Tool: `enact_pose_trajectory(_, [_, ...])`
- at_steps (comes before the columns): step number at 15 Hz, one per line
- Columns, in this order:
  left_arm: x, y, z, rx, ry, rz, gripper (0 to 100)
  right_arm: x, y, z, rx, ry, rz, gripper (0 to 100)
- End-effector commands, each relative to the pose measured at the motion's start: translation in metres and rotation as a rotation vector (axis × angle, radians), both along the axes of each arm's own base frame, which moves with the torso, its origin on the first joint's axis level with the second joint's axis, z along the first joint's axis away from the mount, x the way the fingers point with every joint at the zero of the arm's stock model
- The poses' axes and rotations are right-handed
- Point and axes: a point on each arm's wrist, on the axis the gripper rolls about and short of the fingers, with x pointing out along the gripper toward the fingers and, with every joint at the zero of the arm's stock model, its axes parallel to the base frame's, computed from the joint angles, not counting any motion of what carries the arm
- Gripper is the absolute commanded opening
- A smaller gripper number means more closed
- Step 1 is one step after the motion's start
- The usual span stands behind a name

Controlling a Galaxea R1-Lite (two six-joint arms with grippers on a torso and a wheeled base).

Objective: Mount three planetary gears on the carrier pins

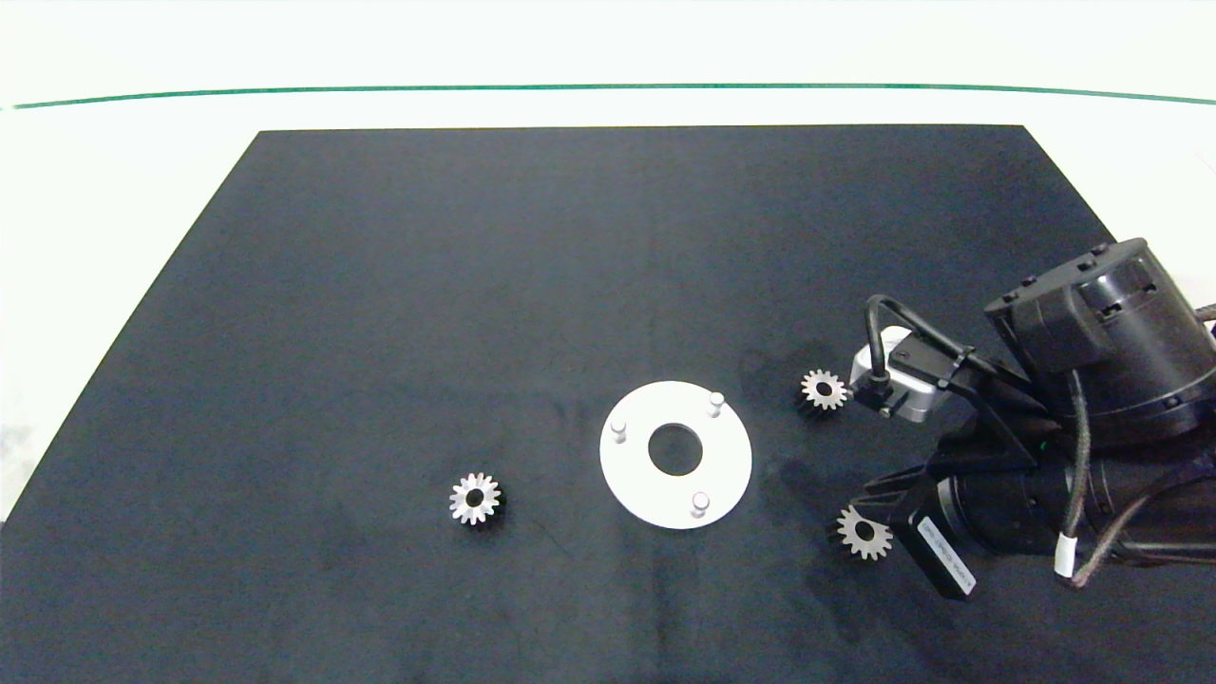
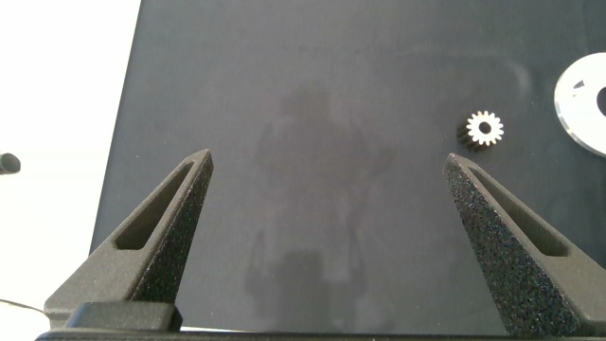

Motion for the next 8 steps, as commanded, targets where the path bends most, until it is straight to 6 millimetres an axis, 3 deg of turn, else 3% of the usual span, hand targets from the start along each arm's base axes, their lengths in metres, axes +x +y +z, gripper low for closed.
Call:
enact_pose_trajectory(1, [0.0, 0.0, 0.0, 0.0, 0.003, 0.001, 100, -0.006, -0.006, -0.007, -0.012, 0.022, -0.011, 100])
enact_pose_trajectory(8, [-0.002, 0.0, -0.001, -0.002, -0.003, 0.0, 100, 0.0, -0.01, -0.018, -0.023, 0.042, -0.034, 100])
